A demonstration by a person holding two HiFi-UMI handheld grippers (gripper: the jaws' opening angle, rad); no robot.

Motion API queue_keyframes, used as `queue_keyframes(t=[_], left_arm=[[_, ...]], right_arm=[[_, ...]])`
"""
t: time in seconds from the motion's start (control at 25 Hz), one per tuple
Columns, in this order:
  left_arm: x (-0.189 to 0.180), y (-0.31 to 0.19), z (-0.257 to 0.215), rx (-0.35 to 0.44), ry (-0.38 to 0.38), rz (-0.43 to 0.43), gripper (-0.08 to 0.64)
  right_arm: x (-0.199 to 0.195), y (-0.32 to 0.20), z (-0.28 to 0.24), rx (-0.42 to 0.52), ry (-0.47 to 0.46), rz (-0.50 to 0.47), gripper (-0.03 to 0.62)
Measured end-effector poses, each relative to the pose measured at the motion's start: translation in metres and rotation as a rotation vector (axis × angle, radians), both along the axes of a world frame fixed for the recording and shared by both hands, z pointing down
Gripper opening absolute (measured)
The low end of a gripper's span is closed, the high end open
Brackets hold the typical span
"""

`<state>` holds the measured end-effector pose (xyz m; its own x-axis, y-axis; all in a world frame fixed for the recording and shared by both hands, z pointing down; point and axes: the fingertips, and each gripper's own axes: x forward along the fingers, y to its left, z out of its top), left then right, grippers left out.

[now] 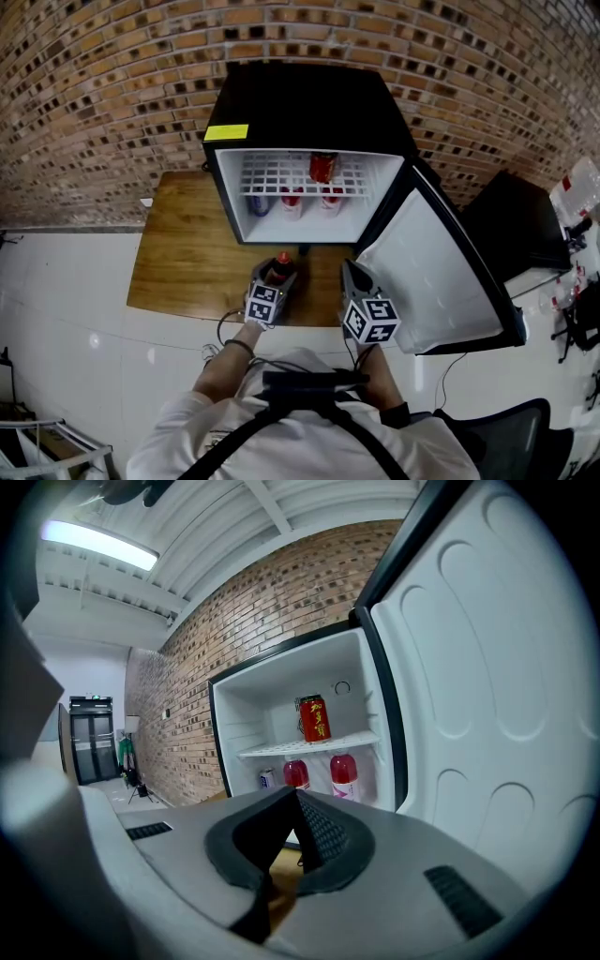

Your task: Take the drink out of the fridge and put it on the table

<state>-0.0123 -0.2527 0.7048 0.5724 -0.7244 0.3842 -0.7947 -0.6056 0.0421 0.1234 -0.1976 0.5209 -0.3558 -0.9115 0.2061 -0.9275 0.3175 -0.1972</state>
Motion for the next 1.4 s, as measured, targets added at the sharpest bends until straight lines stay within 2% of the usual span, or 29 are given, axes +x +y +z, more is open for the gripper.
queue_keyframes(t=[0.28, 0.52, 0.92, 1.04, 1.24, 1.4], left_arm=[[-0.003, -0.008, 0.001, 0.014, 0.021, -0.046, 0.299], [-0.003, 0.001, 0.003, 0.056, -0.004, -0.034, 0.3], [-0.004, 0.005, 0.004, 0.061, -0.034, -0.015, 0.311], [-0.008, 0.007, -0.01, 0.071, 0.004, -0.028, 0.331], [-0.025, 0.026, -0.061, 0.131, 0.096, -0.035, 0.344], [-0.044, 0.042, -0.101, 0.146, 0.171, -0.051, 0.342]], right_arm=[[-0.003, 0.0, -0.001, 0.0, 0.011, -0.006, 0.011], [-0.003, 0.0, 0.0, -0.005, 0.007, -0.005, 0.011], [-0.009, -0.002, 0.002, -0.006, 0.002, -0.021, 0.011], [-0.009, -0.002, 0.002, -0.005, -0.002, -0.022, 0.011], [-0.009, -0.004, 0.003, -0.005, -0.006, -0.025, 0.011], [-0.011, -0.006, 0.003, -0.008, -0.005, -0.03, 0.011]])
